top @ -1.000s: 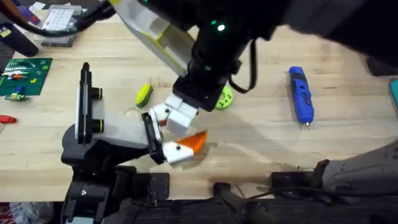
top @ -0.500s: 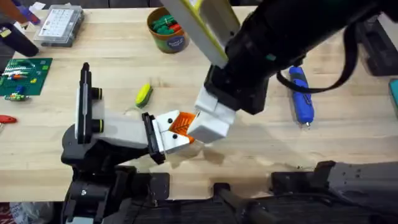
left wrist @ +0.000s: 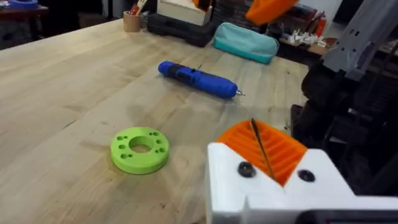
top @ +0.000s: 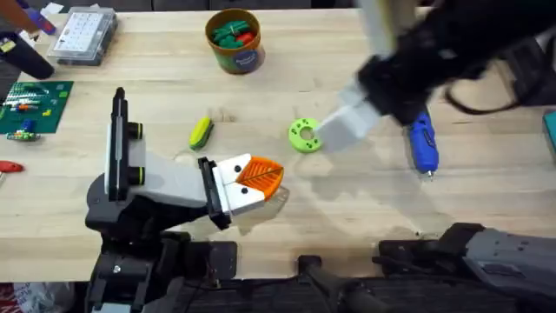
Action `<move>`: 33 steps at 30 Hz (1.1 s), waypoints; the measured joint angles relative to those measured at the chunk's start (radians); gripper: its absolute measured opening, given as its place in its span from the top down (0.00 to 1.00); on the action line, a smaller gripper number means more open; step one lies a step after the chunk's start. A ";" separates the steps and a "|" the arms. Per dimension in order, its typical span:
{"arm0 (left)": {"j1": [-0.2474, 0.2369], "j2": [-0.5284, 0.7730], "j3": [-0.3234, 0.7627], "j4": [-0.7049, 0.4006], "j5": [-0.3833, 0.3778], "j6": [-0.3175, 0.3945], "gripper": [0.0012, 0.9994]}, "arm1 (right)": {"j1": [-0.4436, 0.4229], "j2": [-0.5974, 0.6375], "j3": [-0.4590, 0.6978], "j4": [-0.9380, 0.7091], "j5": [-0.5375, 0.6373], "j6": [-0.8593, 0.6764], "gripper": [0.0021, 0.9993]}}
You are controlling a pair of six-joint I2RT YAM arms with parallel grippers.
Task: Pick up the gripper from the table and insert it into the empty holder that is missing its gripper. Then pick up a screw, insert it into the mounting hole, and use the screwdriver to tighten it. Finally, clean up the table by picking up the vegetable and placing it into the bucket.
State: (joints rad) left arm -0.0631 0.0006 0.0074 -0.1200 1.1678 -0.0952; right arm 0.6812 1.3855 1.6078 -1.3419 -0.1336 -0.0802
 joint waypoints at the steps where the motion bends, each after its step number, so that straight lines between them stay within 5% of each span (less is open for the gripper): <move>1: 0.000 0.000 0.000 0.000 0.000 0.000 1.00 | -0.035 -0.023 -0.021 -0.001 0.006 0.004 0.01; 8: 0.000 0.000 0.000 0.000 0.000 0.000 1.00 | -0.368 -0.151 -0.095 -0.032 0.036 -0.003 0.01; 15: 0.000 0.000 0.000 0.000 0.000 0.000 1.00 | -0.621 -0.136 -0.144 -0.005 0.039 -0.018 0.01; 19: 0.000 0.000 0.000 0.000 0.000 0.000 1.00 | -0.769 -0.124 -0.320 0.142 0.031 -0.021 0.01; 25: 0.000 0.000 0.000 -0.002 0.000 0.000 1.00 | -0.823 -0.059 -0.514 0.395 0.039 -0.061 0.01; 33: 0.000 0.000 0.000 -0.002 0.002 0.000 1.00 | -0.824 0.102 -0.519 0.475 0.083 -0.103 0.01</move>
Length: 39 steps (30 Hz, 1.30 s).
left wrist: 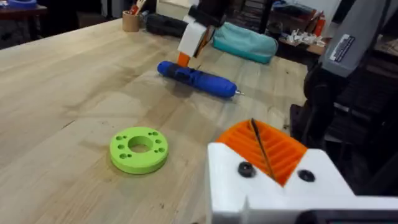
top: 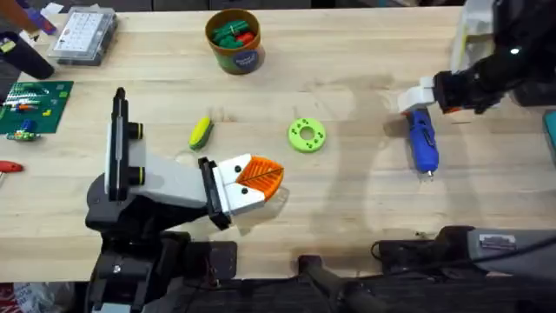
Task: Pick up the gripper from the table and insert it into the empty holder that is missing its gripper. Then pick up a screw, insert it into the mounting hole, and use the screwdriver to tighten it. Finally, clean up the table by picking up the vegetable and placing it into the bucket.
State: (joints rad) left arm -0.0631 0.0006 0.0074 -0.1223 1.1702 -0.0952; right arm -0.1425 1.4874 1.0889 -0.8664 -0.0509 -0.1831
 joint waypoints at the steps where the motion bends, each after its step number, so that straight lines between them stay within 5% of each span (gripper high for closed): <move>1: 0.000 0.000 0.000 0.000 0.000 0.000 1.00 | 0.000 0.021 0.000 0.006 0.005 -0.004 0.01; 15: 0.000 0.000 0.000 0.000 0.001 0.000 1.00 | -0.005 0.221 -0.002 0.070 0.036 -0.027 0.01; 20: 0.000 0.000 0.000 0.000 0.001 0.000 1.00 | -0.005 0.221 -0.002 0.082 0.040 -0.040 0.29; 25: 0.000 0.000 0.000 0.000 0.001 0.000 1.00 | -0.005 0.223 -0.002 0.085 0.044 -0.049 0.93; 39: 0.000 0.000 0.000 0.000 0.001 0.000 1.00 | -0.005 0.217 0.117 -0.041 0.020 -0.049 0.98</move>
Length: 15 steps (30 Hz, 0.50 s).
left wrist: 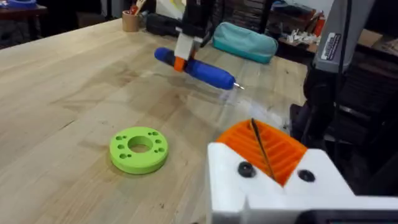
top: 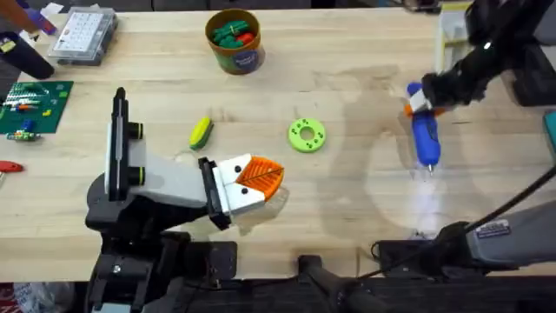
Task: Pick up the gripper from the table and insert it into the empty holder that is missing its gripper. Then pick up a screw, insert it into the mounting hole, and use the screwdriver to tighten it. Finally, clean up the table by picking up the vegetable and placing it into the bucket.
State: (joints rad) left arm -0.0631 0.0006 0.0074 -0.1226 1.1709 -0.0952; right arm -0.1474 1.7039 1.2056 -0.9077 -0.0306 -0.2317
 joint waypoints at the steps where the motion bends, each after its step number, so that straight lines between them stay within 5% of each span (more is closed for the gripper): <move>1: 0.000 0.000 0.000 0.000 0.000 0.000 1.00 | 0.000 -0.009 0.020 -0.004 -0.006 0.000 0.98; 15: 0.000 0.000 0.000 0.000 0.000 0.000 1.00 | 0.089 -0.197 0.451 -0.024 -0.117 0.004 0.98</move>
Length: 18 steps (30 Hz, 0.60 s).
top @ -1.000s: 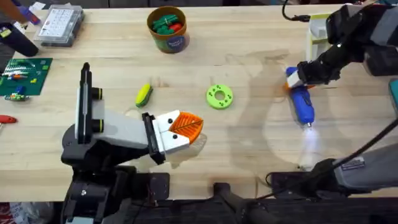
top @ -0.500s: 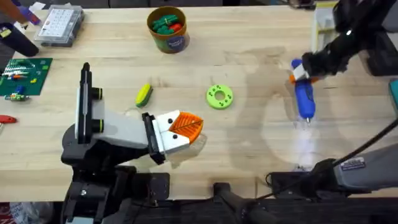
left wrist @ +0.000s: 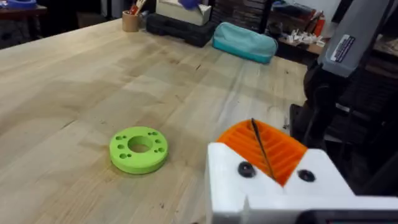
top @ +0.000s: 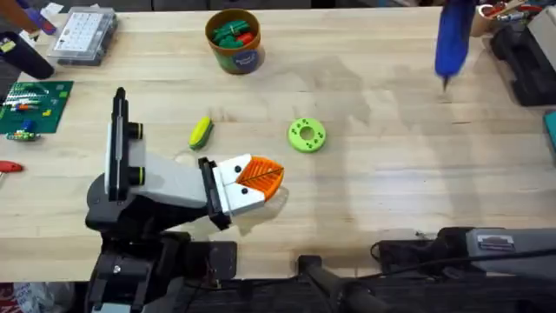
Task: Pick up the gripper from the table and insert it into the empty holder that is missing its gripper. Then pick up a screw, insert it into the mounting hole, and use the screwdriver to tighten it. Finally, clean up the table by picking up the vegetable and placing it into the bucket.
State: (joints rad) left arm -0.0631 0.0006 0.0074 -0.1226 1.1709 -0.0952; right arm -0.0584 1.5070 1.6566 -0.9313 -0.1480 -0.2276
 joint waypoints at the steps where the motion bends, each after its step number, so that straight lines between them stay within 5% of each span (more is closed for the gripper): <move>1: 0.000 0.000 0.000 0.000 0.000 0.000 1.00 | 0.018 0.000 0.034 0.014 -0.003 0.003 0.98; 9: 0.000 0.000 0.000 0.000 0.000 0.000 1.00 | 0.153 -0.001 0.222 0.062 -0.017 0.044 0.98; 18: 0.000 0.000 0.000 0.000 0.000 0.000 1.00 | 0.243 -0.047 0.246 0.246 -0.214 0.049 0.98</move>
State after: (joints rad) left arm -0.0631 0.0006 0.0074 -0.1226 1.1709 -0.0952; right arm 0.1842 1.4600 1.9030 -0.6853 -0.3617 -0.1791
